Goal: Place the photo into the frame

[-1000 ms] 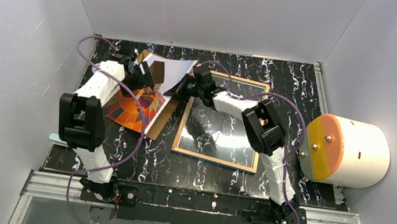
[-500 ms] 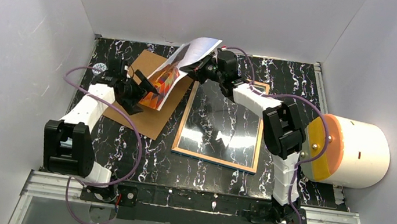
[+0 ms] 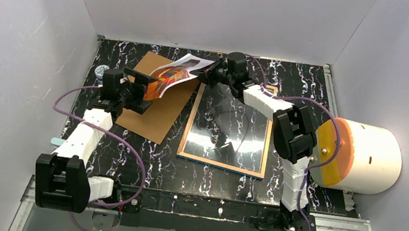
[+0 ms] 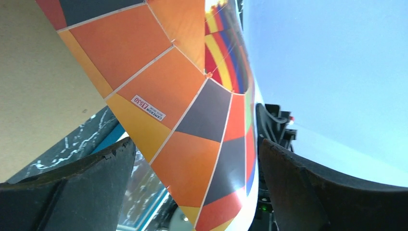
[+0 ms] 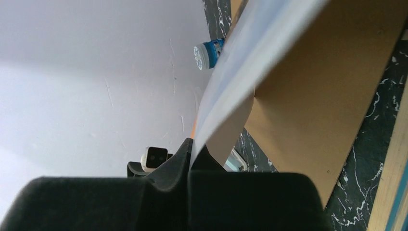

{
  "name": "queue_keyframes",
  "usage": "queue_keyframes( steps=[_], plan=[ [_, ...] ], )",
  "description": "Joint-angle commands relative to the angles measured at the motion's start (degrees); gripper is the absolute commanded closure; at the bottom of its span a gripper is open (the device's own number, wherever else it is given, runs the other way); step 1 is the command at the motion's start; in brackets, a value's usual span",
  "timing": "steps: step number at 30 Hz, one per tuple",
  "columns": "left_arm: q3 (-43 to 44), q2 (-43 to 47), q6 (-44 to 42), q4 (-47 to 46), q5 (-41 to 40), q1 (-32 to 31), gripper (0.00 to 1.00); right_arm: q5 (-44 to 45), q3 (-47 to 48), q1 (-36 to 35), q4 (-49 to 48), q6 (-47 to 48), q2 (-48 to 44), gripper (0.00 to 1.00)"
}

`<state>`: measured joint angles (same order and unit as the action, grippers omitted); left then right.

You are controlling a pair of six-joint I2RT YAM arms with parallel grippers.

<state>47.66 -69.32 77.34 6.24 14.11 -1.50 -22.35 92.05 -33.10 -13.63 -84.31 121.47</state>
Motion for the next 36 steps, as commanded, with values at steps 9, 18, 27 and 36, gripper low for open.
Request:
queue_keyframes(
  steps=[9,18,27,36],
  plan=[
    [-10.89,7.21,19.99,-10.05,-1.9,-1.05,0.02,-1.34,2.42,0.76,1.64,-2.7,-3.26,0.99],
    [-15.98,2.74,27.32,-20.93,0.28,-0.98,0.2,-2.8,1.12,1.32,0.01,-4.67,-4.19,0.99],
    [-12.72,0.23,24.88,-17.97,-0.9,-0.96,0.47,-4.77,-4.11,1.79,0.18,-7.28,-7.79,0.99],
    [-6.47,-1.79,21.32,-12.44,-1.71,-0.96,0.83,-5.77,-6.83,1.82,0.01,-7.23,-10.49,0.99]
  ],
)
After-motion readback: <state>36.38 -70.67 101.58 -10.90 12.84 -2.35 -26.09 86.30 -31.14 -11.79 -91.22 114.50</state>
